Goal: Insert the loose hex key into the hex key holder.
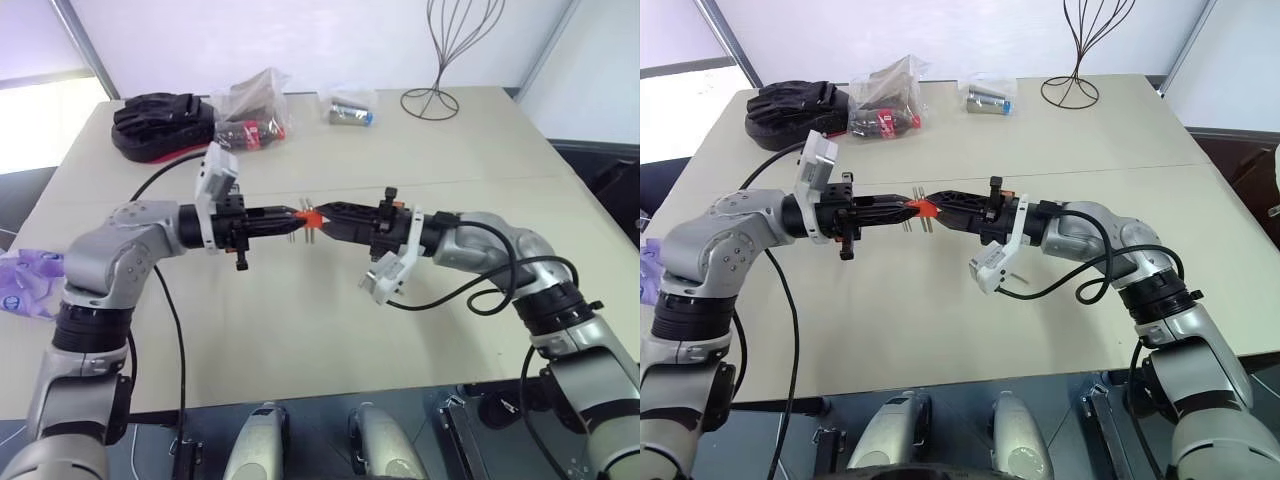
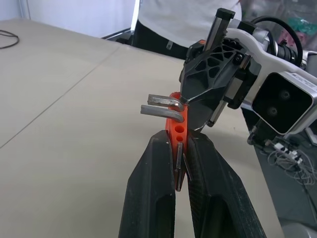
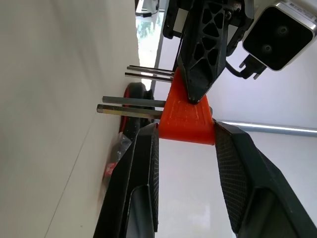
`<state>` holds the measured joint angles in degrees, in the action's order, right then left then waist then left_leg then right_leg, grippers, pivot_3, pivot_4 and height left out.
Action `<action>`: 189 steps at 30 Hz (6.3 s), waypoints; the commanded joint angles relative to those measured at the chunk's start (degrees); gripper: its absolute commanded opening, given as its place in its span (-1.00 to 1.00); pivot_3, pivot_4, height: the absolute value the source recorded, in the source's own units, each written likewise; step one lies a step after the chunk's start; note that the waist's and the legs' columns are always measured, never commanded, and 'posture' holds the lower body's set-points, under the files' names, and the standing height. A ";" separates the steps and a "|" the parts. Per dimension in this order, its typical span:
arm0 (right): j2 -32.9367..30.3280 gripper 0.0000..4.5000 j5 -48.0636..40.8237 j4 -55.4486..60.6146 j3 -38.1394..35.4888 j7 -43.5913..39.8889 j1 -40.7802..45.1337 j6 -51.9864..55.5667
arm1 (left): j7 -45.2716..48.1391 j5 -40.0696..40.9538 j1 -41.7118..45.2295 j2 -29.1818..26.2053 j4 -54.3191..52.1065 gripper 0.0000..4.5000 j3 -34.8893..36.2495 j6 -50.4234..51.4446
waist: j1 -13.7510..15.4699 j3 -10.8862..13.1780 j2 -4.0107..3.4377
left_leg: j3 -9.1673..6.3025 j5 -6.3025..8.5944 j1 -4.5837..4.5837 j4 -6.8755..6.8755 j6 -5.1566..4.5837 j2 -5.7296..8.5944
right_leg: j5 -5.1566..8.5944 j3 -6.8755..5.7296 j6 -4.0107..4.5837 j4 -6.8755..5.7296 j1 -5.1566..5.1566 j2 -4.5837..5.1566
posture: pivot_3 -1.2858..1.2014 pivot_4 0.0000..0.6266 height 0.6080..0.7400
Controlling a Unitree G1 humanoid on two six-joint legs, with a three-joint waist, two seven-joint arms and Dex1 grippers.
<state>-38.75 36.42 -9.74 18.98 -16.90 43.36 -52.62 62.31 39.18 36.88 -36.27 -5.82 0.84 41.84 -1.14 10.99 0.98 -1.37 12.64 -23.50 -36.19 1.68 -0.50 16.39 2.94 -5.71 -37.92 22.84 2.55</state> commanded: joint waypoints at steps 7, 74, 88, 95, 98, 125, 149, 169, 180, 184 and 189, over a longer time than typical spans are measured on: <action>-0.05 -0.54 -5.44 4.28 -1.16 -4.28 -1.00 3.07 | -0.07 -0.26 0.17 0.10 -1.50 -0.97 0.23 -0.69 | 0.03 0.00 0.00 | 0.00 0.00 0.00 -0.01 0.00 0.00 | 0.00 0.00 0.00 0.00 -0.01 0.00 | 0.03 -0.52 1.00; 2.77 -0.97 -39.27 9.37 -5.81 -30.11 -7.52 85.81 | -7.03 -2.01 -6.58 -1.57 -9.50 -1.00 1.43 -3.34 | 0.19 -0.02 0.05 | -0.11 0.01 0.05 -0.06 -0.02 -0.04 | 0.00 -0.11 -0.01 0.08 -0.17 0.00 | 0.03 -0.52 1.00; 27.06 -0.97 -72.78 26.08 -32.71 -14.88 -2.28 95.06 | -9.59 -2.89 -4.75 1.32 -8.01 -1.00 1.37 -3.93 | 0.15 0.02 -0.01 | -0.13 0.01 -0.04 0.05 -0.02 -0.09 | 0.00 -0.08 -0.01 0.04 -0.02 -0.02 | 0.03 -0.52 1.00; 30.79 -0.97 -80.15 27.82 -30.07 -14.70 -3.53 94.60 | -10.42 -3.92 -3.18 2.11 -6.48 -1.00 1.29 -4.90 | 0.13 0.02 -0.02 | -0.12 0.01 -0.04 0.05 -0.02 -0.08 | 0.00 -0.09 -0.01 0.04 -0.02 0.00 | 0.03 -0.52 1.00; 31.07 -0.97 -78.82 27.11 -27.82 -15.03 -4.00 92.42 | -10.59 -3.68 -2.48 2.12 -6.45 -1.00 1.50 -4.82 | 0.05 0.03 -0.03 | -0.12 0.01 -0.05 0.07 -0.02 -0.08 | 0.00 -0.09 0.00 0.04 0.03 -0.01 | 0.03 -0.52 1.00; 32.29 -0.97 -69.52 23.71 -19.10 -13.66 -5.05 79.82 | -10.49 -3.57 -1.44 2.53 -5.40 -1.00 1.51 -4.94 | 0.01 0.03 -0.03 | -0.10 0.01 -0.06 0.10 -0.02 -0.09 | 0.00 -0.08 0.00 0.04 0.06 -0.02 | 0.03 -0.52 1.00; 32.30 -0.97 -67.24 22.28 -17.61 -12.90 -5.30 76.84 | -10.68 -3.13 -0.44 2.97 -5.09 -1.00 1.65 -4.87 | 0.01 0.03 -0.03 | -0.10 0.01 -0.06 0.12 -0.02 -0.09 | 0.00 -0.08 0.00 0.06 0.07 -0.01 | 0.03 -0.52 1.00; 33.64 -0.97 -64.12 19.97 -17.85 -11.08 -4.77 72.00 | -12.10 -0.91 1.44 3.85 -4.46 -1.00 3.14 -3.36 | 0.01 0.03 -0.03 | -0.10 0.01 -0.08 0.15 -0.02 -0.09 | 0.00 -0.08 0.00 0.08 0.10 -0.01 | 0.03 -0.52 1.00; 33.87 -0.97 -63.48 19.21 -18.02 -10.20 -3.95 70.06 | -12.68 -0.05 2.72 4.56 -3.14 -1.00 4.16 -3.22 | 0.01 0.03 -0.03 | -0.10 0.01 -0.09 0.16 -0.02 -0.09 | 0.00 -0.08 0.00 0.12 0.10 -0.01 | 0.03 -0.52 1.00; 33.93 -0.97 -63.41 19.19 -17.88 -10.12 -3.63 69.55 | -13.00 0.24 3.11 4.79 -2.54 -1.00 4.74 -3.03 | 0.01 0.03 -0.03 | -0.10 0.01 -0.10 0.17 -0.02 -0.09 | 0.00 -0.08 0.00 0.12 0.10 -0.01 | 0.03 -0.52 1.00; 33.87 -0.97 -63.40 19.34 -17.58 -10.29 -3.53 69.47 | -13.03 0.10 3.48 4.94 -2.14 -1.00 4.87 -3.07 | 0.01 0.03 -0.03 | -0.10 0.01 -0.10 0.17 -0.02 -0.09 | 0.00 -0.08 0.00 0.12 0.11 -0.01 | 0.03 -0.52 1.00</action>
<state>-5.26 -27.14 8.66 1.74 -27.25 38.53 18.19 49.48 38.21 38.71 -31.29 -7.16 3.70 39.40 -1.14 11.02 0.95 -1.47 12.65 -23.59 -36.01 1.66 -0.59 16.39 2.86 -5.71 -37.80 22.95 2.54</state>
